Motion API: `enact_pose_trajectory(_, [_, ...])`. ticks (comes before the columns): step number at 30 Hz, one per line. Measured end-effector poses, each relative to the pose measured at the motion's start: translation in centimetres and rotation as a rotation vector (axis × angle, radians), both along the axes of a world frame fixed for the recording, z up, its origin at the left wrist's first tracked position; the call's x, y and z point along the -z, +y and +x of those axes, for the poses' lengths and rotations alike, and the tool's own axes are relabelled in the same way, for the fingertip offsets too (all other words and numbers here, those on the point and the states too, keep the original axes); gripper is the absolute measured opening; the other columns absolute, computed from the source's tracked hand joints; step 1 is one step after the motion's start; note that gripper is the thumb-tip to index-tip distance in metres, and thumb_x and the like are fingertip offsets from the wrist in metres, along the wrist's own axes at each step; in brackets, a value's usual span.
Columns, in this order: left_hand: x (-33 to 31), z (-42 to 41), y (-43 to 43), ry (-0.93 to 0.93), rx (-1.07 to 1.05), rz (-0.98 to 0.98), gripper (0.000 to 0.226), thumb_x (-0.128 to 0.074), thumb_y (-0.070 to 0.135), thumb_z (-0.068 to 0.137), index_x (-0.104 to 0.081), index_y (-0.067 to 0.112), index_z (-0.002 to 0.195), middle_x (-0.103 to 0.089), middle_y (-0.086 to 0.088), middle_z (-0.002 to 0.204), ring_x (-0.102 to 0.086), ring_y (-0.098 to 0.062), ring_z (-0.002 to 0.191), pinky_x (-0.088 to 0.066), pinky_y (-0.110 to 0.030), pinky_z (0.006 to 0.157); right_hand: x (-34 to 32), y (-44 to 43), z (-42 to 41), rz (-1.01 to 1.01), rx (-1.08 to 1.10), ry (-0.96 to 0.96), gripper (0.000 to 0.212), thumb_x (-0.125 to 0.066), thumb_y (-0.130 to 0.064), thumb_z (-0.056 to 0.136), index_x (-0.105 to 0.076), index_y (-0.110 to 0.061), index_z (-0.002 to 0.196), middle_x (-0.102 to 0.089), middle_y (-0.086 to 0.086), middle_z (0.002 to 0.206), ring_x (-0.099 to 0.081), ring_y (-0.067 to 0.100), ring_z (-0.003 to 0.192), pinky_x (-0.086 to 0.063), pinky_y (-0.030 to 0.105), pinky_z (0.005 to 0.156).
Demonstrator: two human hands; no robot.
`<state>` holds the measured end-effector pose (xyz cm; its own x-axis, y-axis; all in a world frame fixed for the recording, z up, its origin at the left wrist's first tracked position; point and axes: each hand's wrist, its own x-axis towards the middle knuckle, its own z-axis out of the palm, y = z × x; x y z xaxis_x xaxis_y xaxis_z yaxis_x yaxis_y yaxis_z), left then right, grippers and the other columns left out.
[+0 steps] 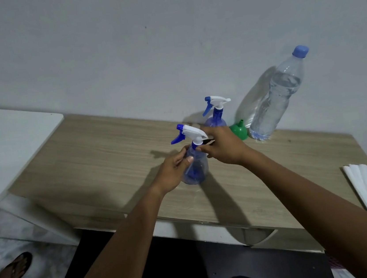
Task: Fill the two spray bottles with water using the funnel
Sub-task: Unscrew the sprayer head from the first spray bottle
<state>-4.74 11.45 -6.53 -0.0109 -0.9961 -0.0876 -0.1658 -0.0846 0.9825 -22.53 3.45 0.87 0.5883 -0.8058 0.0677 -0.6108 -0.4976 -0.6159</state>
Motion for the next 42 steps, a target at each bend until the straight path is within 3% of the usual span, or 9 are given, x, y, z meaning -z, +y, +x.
enact_pose_trajectory(3, [-0.1,0.0,-0.1,0.002,0.013,-0.007,0.044,-0.053,0.020,0.103,-0.047,0.028,0.146,-0.063,0.018,0.131,-0.056,0.004,0.126,-0.041,-0.015,0.105,0.1,0.4,-0.5,0.082,0.036,-0.083,0.017,-0.076,-0.023,0.087,-0.071,-0.035,0.099,-0.070,-0.017,0.084,-0.067,0.006,0.076,-0.059,0.047,0.081])
enact_pose_trajectory(6, [-0.8,0.1,0.1,-0.028,0.038,-0.007,0.044,-0.052,0.021,0.104,-0.045,0.031,0.145,-0.061,0.020,0.133,-0.054,0.007,0.126,-0.040,-0.013,0.104,0.2,1.0,-0.6,0.142,0.059,-0.162,0.023,-0.075,-0.022,0.090,-0.076,-0.027,0.112,-0.073,-0.018,0.092,-0.068,0.006,0.082,-0.059,0.043,0.084])
enact_pose_trajectory(11, [-0.6,0.5,0.1,-0.083,0.062,-0.012,0.055,-0.055,0.038,0.099,-0.041,0.028,0.151,-0.055,0.012,0.146,-0.046,-0.007,0.139,-0.035,-0.039,0.119,-0.6,1.5,-0.5,0.218,0.102,-0.267,0.025,-0.068,-0.017,0.096,-0.071,-0.016,0.121,-0.073,0.005,0.105,-0.071,0.025,0.097,-0.064,0.037,0.072])
enact_pose_trajectory(19, [-1.7,0.3,-0.1,0.000,-0.034,0.037,0.066,-0.067,0.028,0.094,-0.040,0.023,0.153,-0.052,0.007,0.150,-0.046,-0.012,0.140,-0.039,-0.040,0.117,-1.9,1.5,-0.7,0.282,0.102,-0.293,0.019,-0.067,-0.017,0.098,-0.070,-0.017,0.116,-0.073,-0.004,0.096,-0.075,0.018,0.094,-0.061,0.041,0.078])
enact_pose_trajectory(25, [-2.0,-0.5,-0.7,-0.118,-0.098,-0.060,0.044,-0.073,0.021,0.089,-0.065,0.020,0.132,-0.072,0.008,0.123,-0.064,-0.005,0.117,-0.049,-0.038,0.108,-5.1,0.6,-0.7,0.222,0.065,-0.363,0.009,-0.073,-0.016,0.093,-0.074,-0.021,0.101,-0.071,0.004,0.081,-0.061,0.015,0.076,-0.053,0.037,0.076])
enact_pose_trajectory(28, [-2.1,-0.4,-0.7,-0.125,-0.109,-0.046,0.042,-0.075,0.021,0.087,-0.069,0.021,0.128,-0.075,0.010,0.114,-0.068,-0.003,0.109,-0.051,-0.039,0.105,-9.0,-0.2,-1.0,0.196,0.084,-0.484,0.018,-0.073,-0.010,0.092,-0.072,-0.006,0.109,-0.076,0.014,0.097,-0.070,0.025,0.080,-0.061,0.045,0.079])
enact_pose_trajectory(33, [-2.3,-0.4,-0.9,-0.127,-0.120,-0.028,0.041,-0.078,0.021,0.085,-0.071,0.024,0.125,-0.076,0.014,0.108,-0.068,-0.004,0.108,-0.051,-0.036,0.105,-14.2,-2.4,-1.7,0.109,0.081,-0.661,0.018,-0.075,-0.013,0.091,-0.073,-0.015,0.109,-0.075,0.008,0.104,-0.076,0.025,0.086,-0.063,0.038,0.080])
enact_pose_trajectory(38, [-2.6,-0.3,-0.8,-0.093,-0.088,-0.017,0.041,-0.076,0.018,0.087,-0.069,0.021,0.127,-0.076,0.011,0.111,-0.067,-0.005,0.110,-0.052,-0.031,0.102,-8.8,-5.0,-2.0,0.009,0.232,-0.366,0.034,-0.082,-0.025,0.085,-0.075,-0.015,0.116,-0.076,-0.001,0.101,-0.073,0.017,0.078,-0.062,0.039,0.078])
enact_pose_trajectory(42, [-2.6,-0.5,-0.6,-0.062,-0.067,-0.017,0.042,-0.074,0.015,0.089,-0.066,0.019,0.130,-0.075,0.009,0.114,-0.067,-0.004,0.111,-0.052,-0.021,0.096,-0.2,-5.1,-1.9,-0.010,0.325,-0.055,0.026,-0.081,-0.031,0.080,-0.080,-0.027,0.106,-0.076,-0.004,0.093,-0.069,0.016,0.082,-0.057,0.039,0.078])
